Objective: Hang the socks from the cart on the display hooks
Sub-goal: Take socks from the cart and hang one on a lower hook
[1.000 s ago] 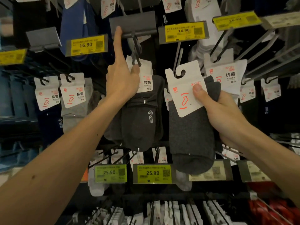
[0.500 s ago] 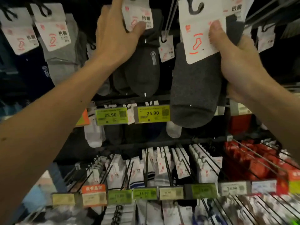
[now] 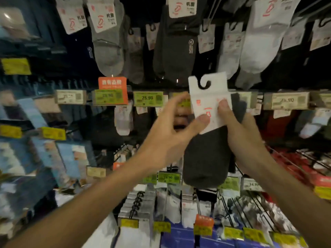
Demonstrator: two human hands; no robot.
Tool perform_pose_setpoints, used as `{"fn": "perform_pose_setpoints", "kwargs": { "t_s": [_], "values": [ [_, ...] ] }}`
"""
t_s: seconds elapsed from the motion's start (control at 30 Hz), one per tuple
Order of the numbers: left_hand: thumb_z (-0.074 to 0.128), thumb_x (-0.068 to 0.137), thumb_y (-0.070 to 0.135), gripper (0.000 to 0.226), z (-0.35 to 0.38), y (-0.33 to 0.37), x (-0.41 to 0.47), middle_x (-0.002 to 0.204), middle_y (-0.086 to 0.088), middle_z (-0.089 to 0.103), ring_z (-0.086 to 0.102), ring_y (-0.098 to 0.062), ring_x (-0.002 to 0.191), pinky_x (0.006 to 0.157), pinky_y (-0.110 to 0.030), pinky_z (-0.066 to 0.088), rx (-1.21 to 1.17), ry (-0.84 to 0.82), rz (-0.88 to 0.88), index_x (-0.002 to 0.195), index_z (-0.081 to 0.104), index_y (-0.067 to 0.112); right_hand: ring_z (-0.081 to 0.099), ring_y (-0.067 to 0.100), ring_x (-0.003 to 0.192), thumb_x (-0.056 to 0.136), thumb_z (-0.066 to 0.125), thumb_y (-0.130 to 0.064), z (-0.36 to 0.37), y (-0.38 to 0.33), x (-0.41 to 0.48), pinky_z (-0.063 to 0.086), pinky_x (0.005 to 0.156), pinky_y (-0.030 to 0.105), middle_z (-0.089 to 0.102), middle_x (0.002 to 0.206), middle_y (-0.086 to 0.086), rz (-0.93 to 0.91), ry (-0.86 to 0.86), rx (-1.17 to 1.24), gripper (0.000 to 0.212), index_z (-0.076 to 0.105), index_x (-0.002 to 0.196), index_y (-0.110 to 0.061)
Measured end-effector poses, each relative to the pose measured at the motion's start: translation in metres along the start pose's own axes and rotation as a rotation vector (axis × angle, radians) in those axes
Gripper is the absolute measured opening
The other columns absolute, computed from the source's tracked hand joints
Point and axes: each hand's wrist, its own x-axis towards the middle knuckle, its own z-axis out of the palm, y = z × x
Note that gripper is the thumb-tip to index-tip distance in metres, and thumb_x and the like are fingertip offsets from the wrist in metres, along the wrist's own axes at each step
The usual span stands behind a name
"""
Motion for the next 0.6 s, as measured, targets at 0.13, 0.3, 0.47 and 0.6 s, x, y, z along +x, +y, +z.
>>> {"fn": "perform_pose_setpoints", "kwargs": {
  "t_s": [0.13,0.3,0.47,0.6],
  "values": [
    [0.068,0.091,0.024,0.055,0.001,-0.039,-0.039,0.11,0.001,0.069,0.066,-0.005,0.099,0.084,-0.02,0.056,0.017,0.03,-0.251,0.137,0.041,0.035,0.075,0.011,0.082,0.097,0.05,-0.046,0.009,0.044,-0.03,0.058,0.063,0.024,0.078,0.091,-0.004,0.318,-0.039,0.041,0.031,0.069,0.108,-0.025],
    [0.066,0.093,0.007,0.031,-0.023,-0.078,-0.074,0.114,-0.004,0.072,0.069,-0.01,0.095,0.074,-0.017,0.057,-0.062,0.187,-0.528,0.122,0.061,0.016,0.073,0.012,0.09,0.096,0.057,-0.044,0.029,0.096,-0.051,0.059,0.08,0.029,0.077,0.099,-0.001,0.474,-0.156,-0.096,0.025,0.07,0.103,-0.024],
    [0.064,0.094,0.012,0.024,-0.064,-0.106,-0.096,0.105,-0.004,0.071,0.07,-0.01,0.09,0.073,-0.024,0.057,-0.02,0.238,-0.645,0.117,0.062,0.017,0.073,0.014,0.093,0.09,0.072,-0.031,0.065,0.128,-0.052,0.059,0.089,0.036,0.076,0.101,0.003,0.514,-0.277,-0.159,0.022,0.068,0.107,-0.018],
    [0.062,0.097,0.023,0.024,-0.098,-0.123,-0.096,0.109,-0.003,0.072,0.069,-0.009,0.092,0.067,-0.017,0.053,0.0,0.274,-0.642,0.12,0.063,0.017,0.074,0.008,0.085,0.092,0.069,-0.034,0.099,0.146,-0.039,0.058,0.072,0.024,0.078,0.089,-0.006,0.516,-0.322,-0.195,0.011,0.071,0.096,-0.024]
  ]
}}
